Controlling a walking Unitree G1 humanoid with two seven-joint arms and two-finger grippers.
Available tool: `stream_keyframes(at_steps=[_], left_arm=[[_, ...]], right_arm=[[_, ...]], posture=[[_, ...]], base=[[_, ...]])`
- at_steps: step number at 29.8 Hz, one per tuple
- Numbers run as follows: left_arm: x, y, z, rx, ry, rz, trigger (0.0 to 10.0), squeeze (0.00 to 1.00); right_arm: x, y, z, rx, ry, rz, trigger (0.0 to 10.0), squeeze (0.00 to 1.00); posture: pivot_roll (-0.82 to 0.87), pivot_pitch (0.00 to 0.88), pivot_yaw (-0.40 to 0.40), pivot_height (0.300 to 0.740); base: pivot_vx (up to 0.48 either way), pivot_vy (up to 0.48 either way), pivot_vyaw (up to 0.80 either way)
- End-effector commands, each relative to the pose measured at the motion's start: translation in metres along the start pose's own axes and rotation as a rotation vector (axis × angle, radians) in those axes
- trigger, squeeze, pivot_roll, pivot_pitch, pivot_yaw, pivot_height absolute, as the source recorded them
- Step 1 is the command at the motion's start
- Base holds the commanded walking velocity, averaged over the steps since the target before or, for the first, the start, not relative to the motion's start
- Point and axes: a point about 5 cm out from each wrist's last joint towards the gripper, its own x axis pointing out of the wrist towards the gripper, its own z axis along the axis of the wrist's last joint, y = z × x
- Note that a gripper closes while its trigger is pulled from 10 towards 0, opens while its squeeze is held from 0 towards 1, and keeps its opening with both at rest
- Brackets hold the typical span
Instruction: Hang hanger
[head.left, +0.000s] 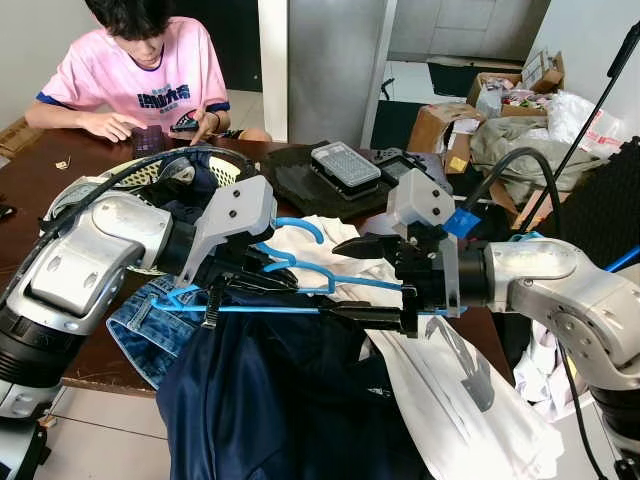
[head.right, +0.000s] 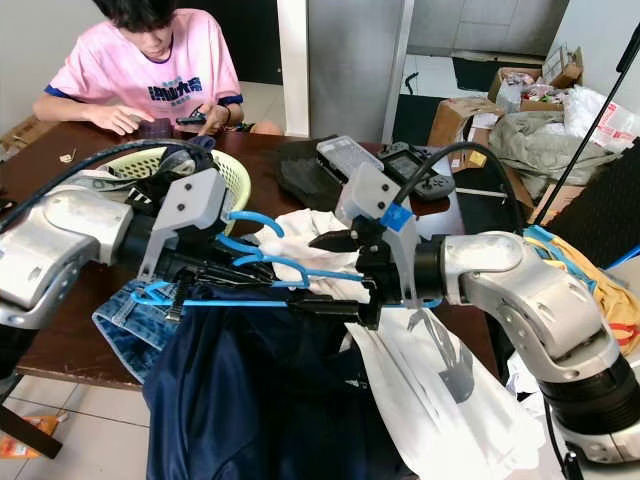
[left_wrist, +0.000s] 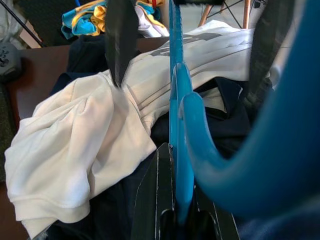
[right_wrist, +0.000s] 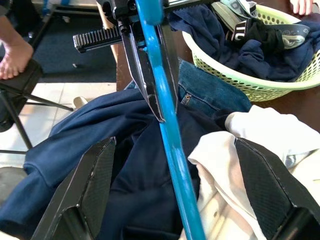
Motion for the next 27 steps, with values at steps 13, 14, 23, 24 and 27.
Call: stream_keyframes(at_steps=[13, 14, 23, 24, 27], left_arm=[[0.015, -0.001, 0.010, 0.033, -0.022, -0.042, 10.0, 0.00], [0.016, -0.002, 0.010, 0.034, -0.024, -0.048, 10.0, 0.00], [0.017, -0.006, 0.013, 0.048, -0.024, -0.074, 10.0, 0.00], [0.017, -0.007, 0.013, 0.050, -0.026, -0.076, 10.0, 0.00], [0.020, -0.009, 0.016, 0.045, -0.072, -0.081, 10.0, 0.06]], right_arm=[[0.017, 0.008, 0.000, 0.014, -0.013, 0.018, 0.0, 0.00], [0.018, 0.008, 0.000, 0.015, -0.015, 0.014, 0.0, 0.00], [0.019, 0.009, 0.001, 0.013, -0.031, 0.010, 0.0, 0.00], [0.019, 0.009, 0.001, 0.013, -0.032, 0.010, 0.0, 0.00], [0.019, 0.009, 0.000, 0.012, -0.032, 0.004, 0.0, 0.00]], posture=[[0.02, 0.073, 0.007, 0.740], [0.02, 0.073, 0.007, 0.740], [0.02, 0.075, 0.006, 0.740], [0.02, 0.075, 0.006, 0.740], [0.02, 0.075, 0.009, 0.740]], base=[[0.000, 0.000, 0.00], [0.000, 0.000, 0.00], [0.000, 0.000, 0.00], [0.000, 0.000, 0.00], [0.000, 0.000, 0.00]])
